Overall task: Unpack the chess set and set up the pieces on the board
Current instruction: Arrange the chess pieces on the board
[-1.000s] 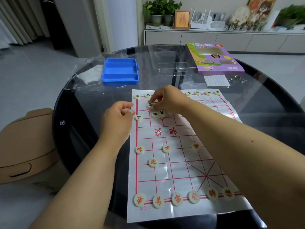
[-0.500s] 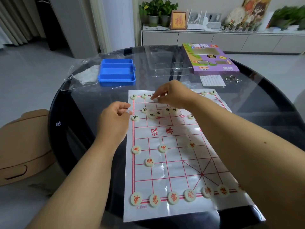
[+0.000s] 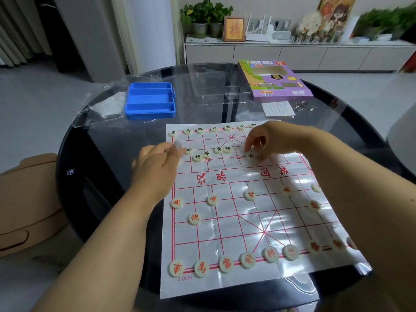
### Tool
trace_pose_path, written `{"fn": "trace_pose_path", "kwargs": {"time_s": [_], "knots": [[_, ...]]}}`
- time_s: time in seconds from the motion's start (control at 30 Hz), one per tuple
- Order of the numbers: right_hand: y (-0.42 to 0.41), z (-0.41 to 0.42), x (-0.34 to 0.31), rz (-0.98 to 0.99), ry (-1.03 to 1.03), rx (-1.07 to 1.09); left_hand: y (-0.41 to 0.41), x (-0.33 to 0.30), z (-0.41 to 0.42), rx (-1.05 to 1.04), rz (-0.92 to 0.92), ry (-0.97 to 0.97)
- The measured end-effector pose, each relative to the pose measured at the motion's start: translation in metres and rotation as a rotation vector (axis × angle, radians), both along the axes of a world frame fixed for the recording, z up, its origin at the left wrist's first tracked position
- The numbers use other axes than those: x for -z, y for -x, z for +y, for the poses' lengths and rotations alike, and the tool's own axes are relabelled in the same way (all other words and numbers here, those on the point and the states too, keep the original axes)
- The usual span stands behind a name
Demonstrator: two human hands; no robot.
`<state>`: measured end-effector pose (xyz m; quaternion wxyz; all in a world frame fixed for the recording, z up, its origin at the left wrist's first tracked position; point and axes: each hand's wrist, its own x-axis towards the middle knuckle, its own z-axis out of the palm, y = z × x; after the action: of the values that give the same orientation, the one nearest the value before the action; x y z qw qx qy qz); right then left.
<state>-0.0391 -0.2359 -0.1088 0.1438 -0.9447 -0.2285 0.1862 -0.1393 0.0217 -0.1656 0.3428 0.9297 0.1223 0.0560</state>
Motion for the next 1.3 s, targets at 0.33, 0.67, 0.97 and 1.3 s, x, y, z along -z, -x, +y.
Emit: {"fn": "trace_pose_path", "kwargs": {"time_s": [0.33,0.67,0.97,1.3], "knots": [[-0.001,-0.005,0.006,-0.057,-0.055,0.008,-0.001,0.002,0.000,0.062,-0.017,-0.116],[-0.027,-0.043,0.002,-0.171,-0.086,0.196,-0.004,0.006,0.005,0.020,-0.093,0.087],[-0.026,-0.055,0.012,-0.151,-0.026,0.241,-0.003,0.003,0.006,0.014,-0.127,0.153],[-0.015,-0.014,0.000,-0.260,-0.152,0.127,-0.002,0.001,0.007,-0.002,-0.118,0.194]]}}
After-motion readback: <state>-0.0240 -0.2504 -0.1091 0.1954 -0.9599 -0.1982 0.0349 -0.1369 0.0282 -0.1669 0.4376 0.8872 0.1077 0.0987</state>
